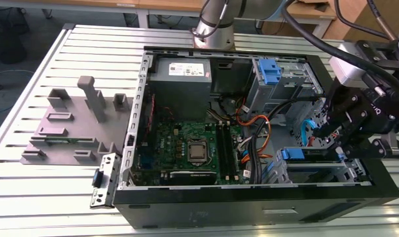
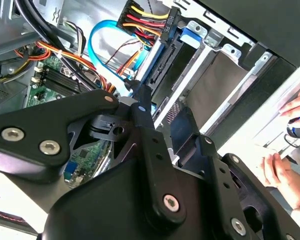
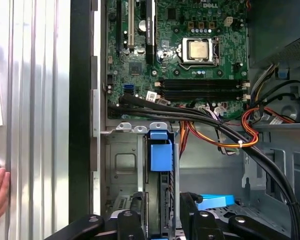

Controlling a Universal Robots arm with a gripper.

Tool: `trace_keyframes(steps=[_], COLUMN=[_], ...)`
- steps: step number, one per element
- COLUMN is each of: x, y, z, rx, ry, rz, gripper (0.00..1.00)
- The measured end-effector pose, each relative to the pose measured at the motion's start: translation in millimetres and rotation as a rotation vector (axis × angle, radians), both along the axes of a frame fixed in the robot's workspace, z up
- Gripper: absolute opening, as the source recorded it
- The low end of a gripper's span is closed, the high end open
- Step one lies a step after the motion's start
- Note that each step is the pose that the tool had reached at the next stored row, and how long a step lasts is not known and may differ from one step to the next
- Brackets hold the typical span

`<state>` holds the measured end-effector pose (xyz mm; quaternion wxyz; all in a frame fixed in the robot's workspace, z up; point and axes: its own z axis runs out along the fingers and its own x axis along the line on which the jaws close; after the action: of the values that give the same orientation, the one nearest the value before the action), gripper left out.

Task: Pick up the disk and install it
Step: 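Insert the disk into the insertion slot, then insert the first disk wire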

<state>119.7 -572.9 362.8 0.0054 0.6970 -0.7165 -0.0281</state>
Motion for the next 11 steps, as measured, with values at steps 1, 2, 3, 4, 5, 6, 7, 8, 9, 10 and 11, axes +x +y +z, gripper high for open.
trace_keyframes(steps=[1, 2, 3, 4, 5, 6, 7, 8, 9, 10, 11], x=[0.1, 0.1, 0.2, 0.2, 0.2, 0.2, 0.2, 0.2, 0.2, 0.2, 0.2], y=[0.7, 1.3, 1.7, 2.1, 2.3, 2.2, 2.6, 3.0, 3.0, 3.0, 3.1], z=[-0.6, -1.4, -2.3, -2.7, -2.8, -2.8, -2.8, -2.9, -2.9, -2.8, -2.8], rx=[0.0001, 0.0001, 0.0003, 0.0001, 0.0001, 0.0001, 0.0, 0.0001, 0.0001, 0.0, 0.0], ry=[0.0001, 0.0, 0.0, 0.0, 0.0, 0.0, 0.0, 0.0, 0.0, 0.0, 0.0], rz=[0.0, 0.0, 0.0, 0.0, 0.0, 0.0, 0.0, 0.0, 0.0, 0.0, 0.0], gripper=[0.43, 0.43, 0.43, 0.43, 0.43, 0.43, 0.43, 0.43, 0.43, 0.43, 0.43])
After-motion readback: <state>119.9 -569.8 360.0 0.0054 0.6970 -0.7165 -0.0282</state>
